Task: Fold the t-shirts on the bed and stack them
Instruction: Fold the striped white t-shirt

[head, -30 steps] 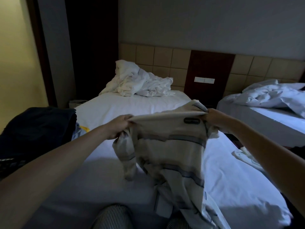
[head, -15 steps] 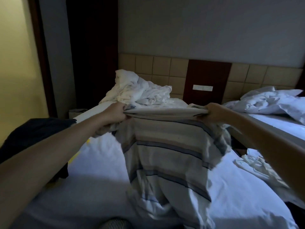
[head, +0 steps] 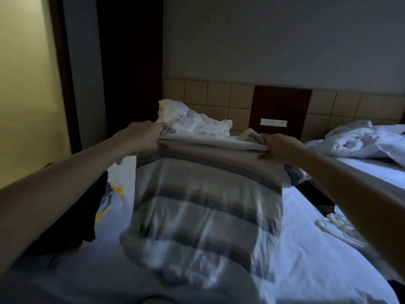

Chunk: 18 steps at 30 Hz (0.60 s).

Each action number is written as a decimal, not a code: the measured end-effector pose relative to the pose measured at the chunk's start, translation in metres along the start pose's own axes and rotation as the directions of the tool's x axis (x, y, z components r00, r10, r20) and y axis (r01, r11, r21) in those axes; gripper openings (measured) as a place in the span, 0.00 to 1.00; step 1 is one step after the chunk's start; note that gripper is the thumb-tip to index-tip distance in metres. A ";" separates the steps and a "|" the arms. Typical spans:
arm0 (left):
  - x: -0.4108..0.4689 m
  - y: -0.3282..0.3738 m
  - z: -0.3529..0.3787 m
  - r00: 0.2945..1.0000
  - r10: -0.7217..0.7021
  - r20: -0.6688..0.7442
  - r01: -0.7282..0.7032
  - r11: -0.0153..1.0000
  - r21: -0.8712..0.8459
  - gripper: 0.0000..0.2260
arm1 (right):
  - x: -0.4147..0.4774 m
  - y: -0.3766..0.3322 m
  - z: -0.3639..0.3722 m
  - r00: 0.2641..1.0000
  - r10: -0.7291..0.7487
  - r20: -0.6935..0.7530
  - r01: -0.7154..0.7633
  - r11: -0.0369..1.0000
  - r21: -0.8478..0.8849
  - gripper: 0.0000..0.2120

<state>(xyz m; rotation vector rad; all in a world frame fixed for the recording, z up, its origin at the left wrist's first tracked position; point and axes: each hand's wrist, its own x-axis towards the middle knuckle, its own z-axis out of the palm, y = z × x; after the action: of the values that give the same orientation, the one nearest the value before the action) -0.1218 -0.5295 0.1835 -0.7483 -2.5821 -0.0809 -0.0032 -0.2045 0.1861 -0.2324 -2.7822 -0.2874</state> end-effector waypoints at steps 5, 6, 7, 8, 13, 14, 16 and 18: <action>0.002 -0.012 0.005 0.996 -0.007 0.088 0.057 0.812 -0.581 0.05 | 0.008 -0.009 -0.008 1.000 0.004 -0.020 0.005 0.893 0.450 0.07; -0.005 -0.012 0.007 0.993 0.006 0.118 0.073 0.756 -0.651 0.04 | 0.002 -0.013 -0.009 0.999 -0.033 0.012 0.020 0.830 0.558 0.08; -0.009 -0.013 0.011 0.993 0.019 0.114 0.066 0.720 -0.691 0.08 | -0.004 -0.017 -0.008 0.998 -0.054 0.040 0.014 0.755 0.655 0.09; -0.011 -0.016 0.018 0.992 0.046 0.116 0.050 0.702 -0.710 0.15 | -0.009 -0.020 -0.004 0.996 -0.062 0.056 0.002 0.687 0.726 0.10; -0.021 -0.022 0.037 0.918 0.106 0.382 -0.027 0.978 -0.206 0.21 | -0.016 -0.020 0.024 0.945 -0.216 0.246 0.055 0.846 0.531 0.23; -0.023 -0.018 0.036 0.919 0.101 0.382 -0.076 0.994 -0.081 0.21 | -0.013 -0.020 0.030 0.930 -0.218 0.296 0.077 0.903 0.424 0.23; -0.022 -0.012 0.038 0.955 0.072 0.287 -0.067 0.997 -0.026 0.10 | -0.012 -0.024 0.037 0.927 -0.197 0.320 0.107 0.954 0.279 0.16; -0.017 -0.011 0.042 0.975 0.019 0.220 0.023 0.982 -0.187 0.11 | -0.013 -0.022 0.044 0.946 -0.181 0.267 0.094 0.947 0.308 0.08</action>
<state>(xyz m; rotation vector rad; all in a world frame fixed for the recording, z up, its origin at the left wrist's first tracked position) -0.1315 -0.5401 0.1388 -0.8663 -2.8153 -0.2601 -0.0092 -0.2178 0.1376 -0.0029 -3.0918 0.1412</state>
